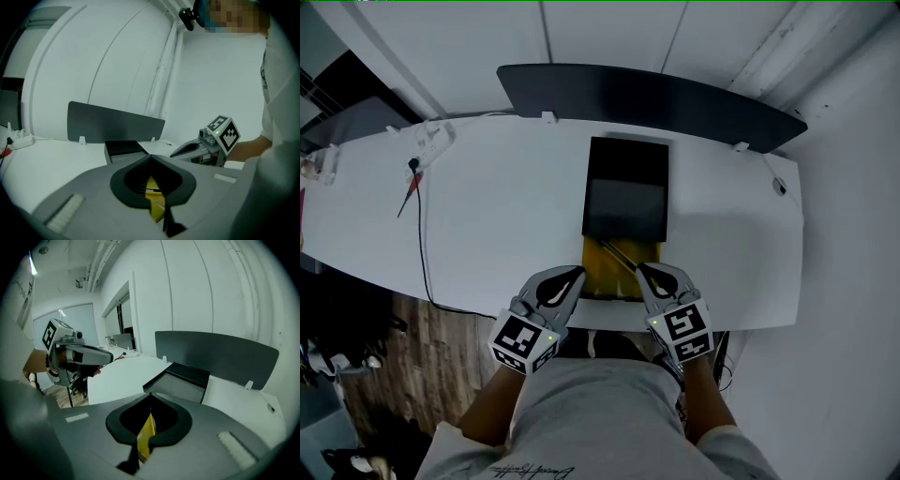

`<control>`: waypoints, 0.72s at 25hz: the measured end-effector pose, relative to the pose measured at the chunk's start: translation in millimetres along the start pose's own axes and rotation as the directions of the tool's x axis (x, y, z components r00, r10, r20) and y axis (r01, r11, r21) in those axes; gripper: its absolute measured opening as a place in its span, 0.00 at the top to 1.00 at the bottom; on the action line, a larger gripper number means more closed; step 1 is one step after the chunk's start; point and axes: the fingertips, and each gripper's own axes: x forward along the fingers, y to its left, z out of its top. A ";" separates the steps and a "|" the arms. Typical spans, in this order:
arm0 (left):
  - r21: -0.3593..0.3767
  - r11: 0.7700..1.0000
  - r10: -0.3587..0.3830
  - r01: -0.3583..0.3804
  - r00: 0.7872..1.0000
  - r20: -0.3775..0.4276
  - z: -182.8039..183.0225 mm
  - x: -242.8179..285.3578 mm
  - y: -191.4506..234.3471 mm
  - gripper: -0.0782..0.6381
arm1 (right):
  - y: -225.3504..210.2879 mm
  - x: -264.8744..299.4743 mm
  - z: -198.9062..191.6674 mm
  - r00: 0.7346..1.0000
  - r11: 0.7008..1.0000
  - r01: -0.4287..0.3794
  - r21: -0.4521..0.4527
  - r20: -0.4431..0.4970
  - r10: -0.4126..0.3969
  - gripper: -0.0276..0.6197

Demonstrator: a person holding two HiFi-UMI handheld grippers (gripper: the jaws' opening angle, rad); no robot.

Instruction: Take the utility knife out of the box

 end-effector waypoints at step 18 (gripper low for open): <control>-0.035 0.999 0.008 -0.010 0.999 -0.045 -28.8 6.4 28.8 0.89 | -5.6 77.9 -66.2 0.960 0.996 -0.071 -0.050 -0.274 0.055 0.80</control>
